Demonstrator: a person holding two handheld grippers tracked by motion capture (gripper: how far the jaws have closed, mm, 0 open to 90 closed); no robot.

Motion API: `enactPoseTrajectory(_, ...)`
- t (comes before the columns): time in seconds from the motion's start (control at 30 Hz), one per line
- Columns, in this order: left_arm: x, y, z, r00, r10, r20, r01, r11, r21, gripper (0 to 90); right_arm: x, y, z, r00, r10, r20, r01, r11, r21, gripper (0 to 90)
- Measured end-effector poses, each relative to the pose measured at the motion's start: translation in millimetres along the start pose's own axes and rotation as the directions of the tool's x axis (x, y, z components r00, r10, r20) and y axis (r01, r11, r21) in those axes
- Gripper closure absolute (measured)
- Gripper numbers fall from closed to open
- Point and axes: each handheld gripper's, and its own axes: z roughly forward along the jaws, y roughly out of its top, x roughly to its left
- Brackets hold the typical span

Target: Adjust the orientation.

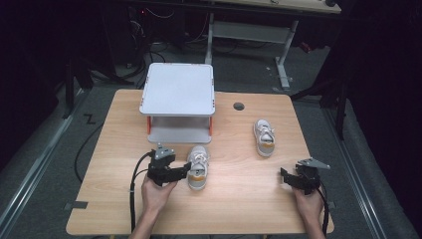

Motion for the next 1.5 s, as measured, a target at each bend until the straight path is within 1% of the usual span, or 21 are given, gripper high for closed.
enactPoseTrajectory(0.03, 0.0, 0.0, 0.0, 1.0000, 0.000, 0.000, 0.000, 1.0000, 0.000, 31.8, 0.0, 0.0, 0.0, 1.0000, 0.000, 0.000, 0.000, 1.000, 0.000, 33.8)
enactPoseTrajectory(0.13, 16.3, -3.2, -4.3, 0.9990, -0.015, -0.043, 0.015, 0.9999, 0.002, 32.2, 0.4, 0.0, 0.0, 1.0000, -0.004, -0.003, 0.004, 1.000, -0.001, 34.5)
enactPoseTrajectory(0.17, 16.3, -3.2, -4.3, 0.9990, -0.015, -0.043, 0.015, 0.9999, 0.002, 32.6, 0.4, 0.0, 0.0, 1.0000, -0.004, -0.003, 0.004, 1.000, -0.001, 34.5)
enactPoseTrajectory(0.23, 29.9, -8.1, -5.8, 0.9967, -0.040, -0.071, 0.040, 0.9992, -0.006, 33.0, 0.7, 0.0, -0.2, 0.9999, -0.009, -0.009, 0.009, 1.000, 0.000, 35.0)
enactPoseTrajectory(0.27, 29.9, -8.1, -5.8, 0.9967, -0.040, -0.071, 0.040, 0.9992, -0.006, 33.2, 0.6, 0.0, -0.1, 0.9999, -0.010, -0.010, 0.010, 1.000, -0.001, 35.1)
enactPoseTrajectory(0.3, 38.2, -12.4, -4.9, 0.9937, -0.060, -0.094, 0.060, 0.9982, -0.006, 33.3, 0.8, 0.1, -0.1, 0.9999, -0.010, -0.008, 0.010, 1.000, -0.001, 35.3)
enactPoseTrajectory(0.33, 38.2, -12.4, -4.9, 0.9937, -0.060, -0.094, 0.060, 0.9982, -0.006, 33.3, 0.8, 0.1, -0.1, 0.9999, -0.010, -0.008, 0.010, 1.000, -0.001, 35.3)
enactPoseTrajectory(0.4, 49.0, -18.2, -1.4, 0.9892, -0.060, -0.134, 0.062, 0.9980, 0.014, 33.5, 1.7, 0.3, 0.1, 1.0000, -0.004, -0.008, 0.004, 1.000, -0.001, 35.4)
enactPoseTrajectory(0.53, 55.4, -21.3, 3.3, 0.9855, -0.055, -0.161, 0.060, 0.9979, 0.026, 33.7, 1.5, 0.3, 0.1, 0.9999, -0.004, -0.011, 0.004, 1.000, 0.000, 35.7)
enactPoseTrajectory(0.63, 62.8, -25.2, 9.2, 0.9796, -0.054, -0.193, 0.062, 0.9975, 0.035, 33.9, 0.6, 0.2, -0.1, 0.9997, -0.012, -0.019, 0.012, 1.000, -0.001, 36.0)
enactPoseTrajectory(0.8, 70.0, -30.2, 15.0, 0.9724, -0.061, -0.225, 0.072, 0.9965, 0.043, 34.1, 0.6, 1.4, -1.3, 0.9995, -0.017, -0.026, 0.017, 1.000, 0.014, 37.8)
enactPoseTrajectory(0.97, 72.6, -32.5, 18.0, 0.9679, -0.061, -0.244, 0.074, 0.9964, 0.042, 34.1, -0.5, 2.6, -2.3, 0.9994, -0.013, -0.032, 0.014, 1.000, 0.025, 38.5)
enactPoseTrajectory(1.03, 73.1, -33.2, 19.7, 0.9662, -0.057, -0.251, 0.069, 0.9967, 0.041, 34.1, -1.6, 4.1, -3.4, 0.9986, -0.011, -0.052, 0.012, 1.000, 0.019, 39.2)
enactPoseTrajectory(1.17, 73.4, -36.5, 24.8, 0.9542, -0.034, -0.297, 0.048, 0.9981, 0.040, 35.0, 1.5, 11.5, -10.2, 0.9962, -0.026, -0.083, 0.024, 0.999, -0.029, 42.4)
enactPoseTrajectory(1.2, 73.4, -36.5, 24.8, 0.9542, -0.034, -0.297, 0.048, 0.9981, 0.040, 35.5, 1.5, 11.5, -10.2, 0.9962, -0.026, -0.083, 0.024, 0.999, -0.029, 42.4)
enactPoseTrajectory(1.23, 73.6, -37.6, 26.3, 0.9522, -0.032, -0.304, 0.045, 0.9984, 0.035, 35.7, 2.9, 18.5, -15.1, 0.9939, -0.030, -0.106, 0.023, 0.998, -0.065, 44.6)
enactPoseTrajectory(1.27, 73.6, -37.6, 26.3, 0.9522, -0.032, -0.304, 0.045, 0.9984, 0.035, 35.7, 2.9, 18.5, -15.1, 0.9939, -0.030, -0.106, 0.023, 0.998, -0.065, 44.6)
enactPoseTrajectory(1.3, 73.4, -37.6, 27.4, 0.9494, -0.033, -0.312, 0.046, 0.9983, 0.035, 35.7, 4.8, 26.4, -18.2, 0.9921, -0.039, -0.119, 0.028, 0.995, -0.091, 46.5)
enactPoseTrajectory(1.37, 73.3, -37.5, 27.1, 0.9480, -0.028, -0.317, 0.041, 0.9986, 0.033, 35.7, 5.6, 29.7, -19.1, 0.9913, -0.041, -0.125, 0.029, 0.995, -0.099, 47.2)
enactPoseTrajectory(1.43, 73.6, -37.4, 27.7, 0.9476, -0.031, -0.318, 0.045, 0.9983, 0.037, 35.6, 10.7, 45.2, -21.2, 0.9873, -0.060, -0.147, 0.043, 0.993, -0.114, 49.3)
enactPoseTrajectory(1.5, 73.6, -37.1, 28.0, 0.9470, -0.029, -0.320, 0.046, 0.9979, 0.045, 35.6, 12.3, 49.1, -21.3, 0.9864, -0.069, -0.149, 0.052, 0.992, -0.115, 49.7)
